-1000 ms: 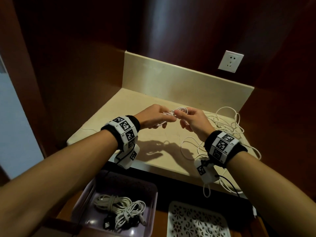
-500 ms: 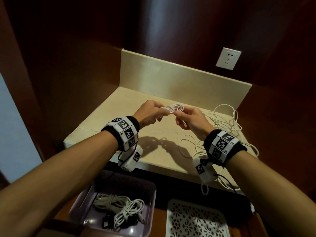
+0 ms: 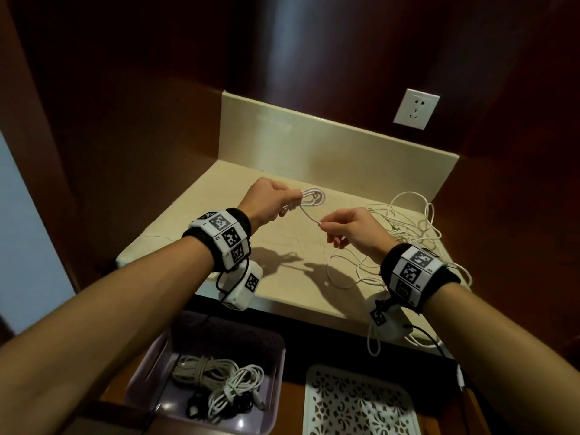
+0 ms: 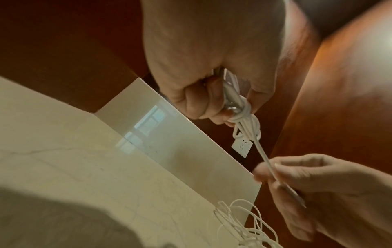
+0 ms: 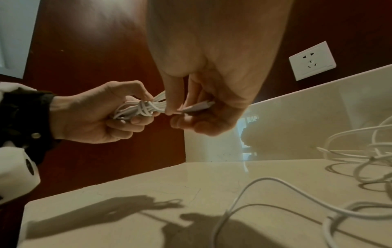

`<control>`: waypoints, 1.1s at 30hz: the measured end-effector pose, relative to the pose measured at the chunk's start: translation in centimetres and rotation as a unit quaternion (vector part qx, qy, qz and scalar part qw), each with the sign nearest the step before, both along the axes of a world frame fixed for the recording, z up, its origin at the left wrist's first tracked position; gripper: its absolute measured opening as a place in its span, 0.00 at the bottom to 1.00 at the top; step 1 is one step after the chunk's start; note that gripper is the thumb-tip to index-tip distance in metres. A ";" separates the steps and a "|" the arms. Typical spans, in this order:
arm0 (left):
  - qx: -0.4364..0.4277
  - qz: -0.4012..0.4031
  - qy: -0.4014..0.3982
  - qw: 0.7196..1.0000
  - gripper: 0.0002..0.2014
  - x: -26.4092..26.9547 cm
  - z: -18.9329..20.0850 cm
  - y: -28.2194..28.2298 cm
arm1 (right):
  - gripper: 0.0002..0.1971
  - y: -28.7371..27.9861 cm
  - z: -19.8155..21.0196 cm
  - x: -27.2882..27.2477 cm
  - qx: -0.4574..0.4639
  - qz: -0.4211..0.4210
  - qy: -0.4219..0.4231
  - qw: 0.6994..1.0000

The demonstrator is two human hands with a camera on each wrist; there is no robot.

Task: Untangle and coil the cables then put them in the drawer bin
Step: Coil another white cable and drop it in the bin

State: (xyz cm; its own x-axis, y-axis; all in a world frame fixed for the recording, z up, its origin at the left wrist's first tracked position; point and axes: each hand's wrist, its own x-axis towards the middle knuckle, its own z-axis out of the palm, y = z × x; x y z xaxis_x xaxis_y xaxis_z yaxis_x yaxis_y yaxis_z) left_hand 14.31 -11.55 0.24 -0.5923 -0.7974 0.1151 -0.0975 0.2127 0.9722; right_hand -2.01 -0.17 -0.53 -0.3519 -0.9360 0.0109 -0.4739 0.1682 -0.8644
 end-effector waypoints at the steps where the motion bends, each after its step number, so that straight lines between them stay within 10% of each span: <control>1: 0.000 0.002 0.005 1.000 0.10 0.1 0.0 -0.1 | 0.04 0.3 0.0 -0.3 0.011 -0.016 -0.004 1.000; 8: -0.021 0.008 -0.014 1.000 0.09 -0.4 -1.1 -0.5 | 0.05 0.7 0.7 -0.8 -0.110 -0.073 -0.184 0.974; 33: -0.107 -0.016 -0.028 0.994 0.09 -1.3 -1.9 -0.8 | 0.17 -0.9 0.9 1.2 0.002 0.038 -0.029 0.999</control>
